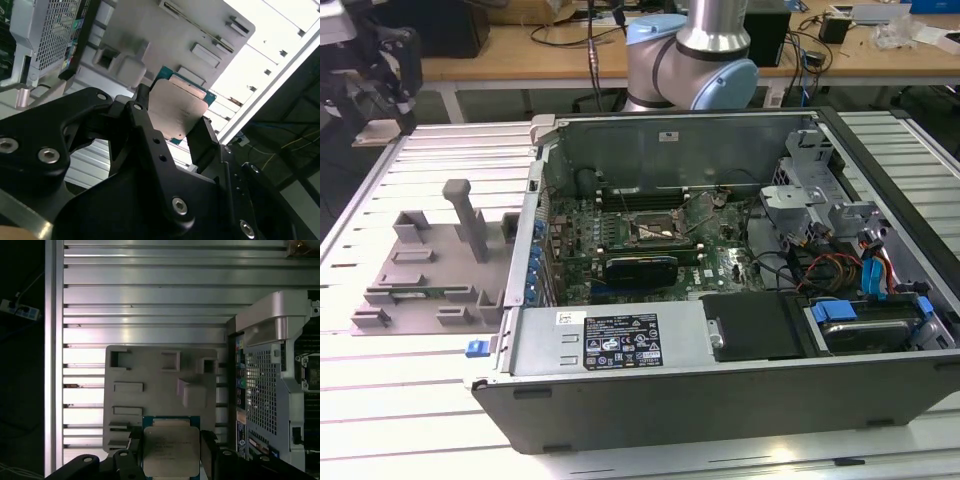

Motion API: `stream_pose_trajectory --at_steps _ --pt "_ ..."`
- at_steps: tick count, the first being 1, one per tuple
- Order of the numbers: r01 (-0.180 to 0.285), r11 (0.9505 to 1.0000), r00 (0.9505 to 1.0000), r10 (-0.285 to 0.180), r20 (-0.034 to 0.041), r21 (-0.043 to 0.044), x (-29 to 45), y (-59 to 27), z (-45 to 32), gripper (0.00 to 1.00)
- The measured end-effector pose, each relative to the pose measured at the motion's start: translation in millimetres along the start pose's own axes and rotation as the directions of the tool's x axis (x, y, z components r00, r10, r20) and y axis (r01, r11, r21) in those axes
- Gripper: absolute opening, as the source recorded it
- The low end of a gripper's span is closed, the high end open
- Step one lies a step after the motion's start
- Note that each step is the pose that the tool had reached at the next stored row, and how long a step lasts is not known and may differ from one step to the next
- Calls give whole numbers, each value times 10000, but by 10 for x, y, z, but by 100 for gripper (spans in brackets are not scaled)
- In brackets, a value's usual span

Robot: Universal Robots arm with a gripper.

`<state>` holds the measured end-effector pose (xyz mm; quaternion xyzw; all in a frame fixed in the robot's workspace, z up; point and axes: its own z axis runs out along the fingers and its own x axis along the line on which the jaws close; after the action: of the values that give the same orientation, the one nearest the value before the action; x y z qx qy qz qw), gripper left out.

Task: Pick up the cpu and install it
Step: 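Pick up the cpu and move it towards the insertion slot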

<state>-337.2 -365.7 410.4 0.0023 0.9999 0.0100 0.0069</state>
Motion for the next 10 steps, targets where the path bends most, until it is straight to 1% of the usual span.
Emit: stream_pose_trajectory --at_steps 1,2,6,7,10 --pt "0 10000 10000 0 1 -1 -51 0 1 55" --pt "0 10000 10000 0 0 0 -149 1 2 55" --pt "0 10000 10000 0 1 -1 -283 1 4 55" --pt "0 10000 10000 0 0 0 -340 2 5 55" --pt "1 10000 10000 -1 1 -1 -477 2 7 55"
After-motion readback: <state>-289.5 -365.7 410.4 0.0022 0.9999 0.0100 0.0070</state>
